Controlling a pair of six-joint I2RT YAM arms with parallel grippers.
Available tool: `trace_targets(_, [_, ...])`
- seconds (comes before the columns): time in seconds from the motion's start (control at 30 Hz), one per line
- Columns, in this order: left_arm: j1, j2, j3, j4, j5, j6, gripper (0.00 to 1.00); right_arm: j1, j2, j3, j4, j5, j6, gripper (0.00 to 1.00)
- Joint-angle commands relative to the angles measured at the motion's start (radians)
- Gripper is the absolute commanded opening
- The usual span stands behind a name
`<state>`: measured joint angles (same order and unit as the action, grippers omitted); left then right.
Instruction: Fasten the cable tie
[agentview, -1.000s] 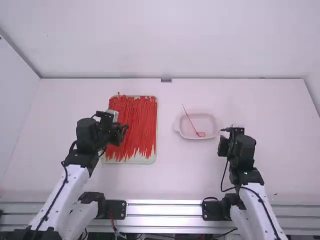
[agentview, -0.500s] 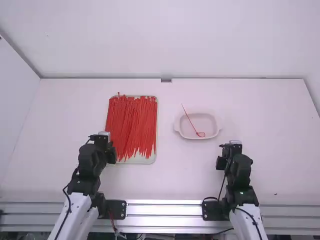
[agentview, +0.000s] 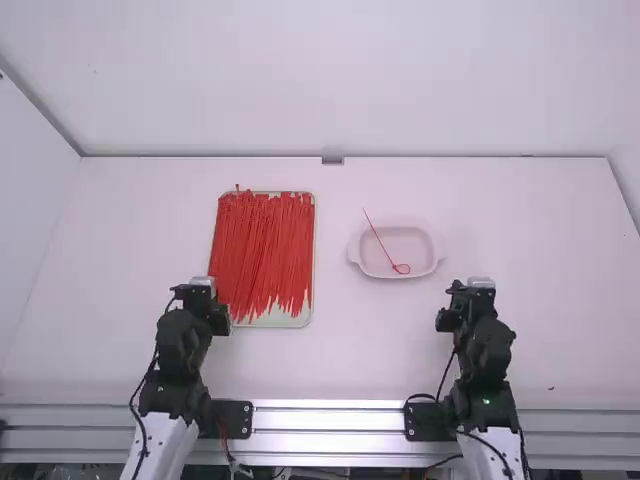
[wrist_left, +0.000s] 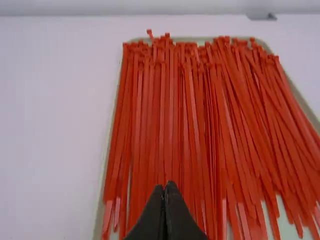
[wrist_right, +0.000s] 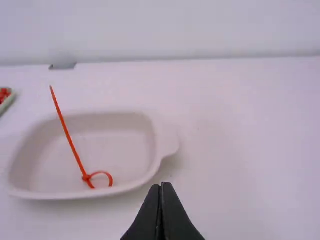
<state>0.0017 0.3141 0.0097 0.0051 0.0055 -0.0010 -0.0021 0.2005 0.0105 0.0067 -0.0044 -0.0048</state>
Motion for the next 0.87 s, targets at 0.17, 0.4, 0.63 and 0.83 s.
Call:
trace_targets(0.17, [-0.002, -0.116, -0.01, -0.005, -0.006, 0.001, 0.0, 0.002, -0.103, -0.01, -0.007, 0.004, 0.005, 0.0])
trace_targets(0.4, [-0.002, -0.197, -0.01, -0.005, -0.006, 0.001, 0.0, 0.002, -0.173, -0.01, -0.007, 0.004, 0.005, 0.0])
trace_targets(0.63, [-0.002, -0.278, -0.01, -0.005, -0.006, 0.001, 0.0, 0.002, -0.2, -0.01, -0.007, 0.004, 0.005, 0.0])
trace_targets(0.83, [-0.002, -0.314, -0.01, -0.005, -0.006, 0.001, 0.0, 0.002, -0.2, -0.01, -0.007, 0.004, 0.005, 0.0])
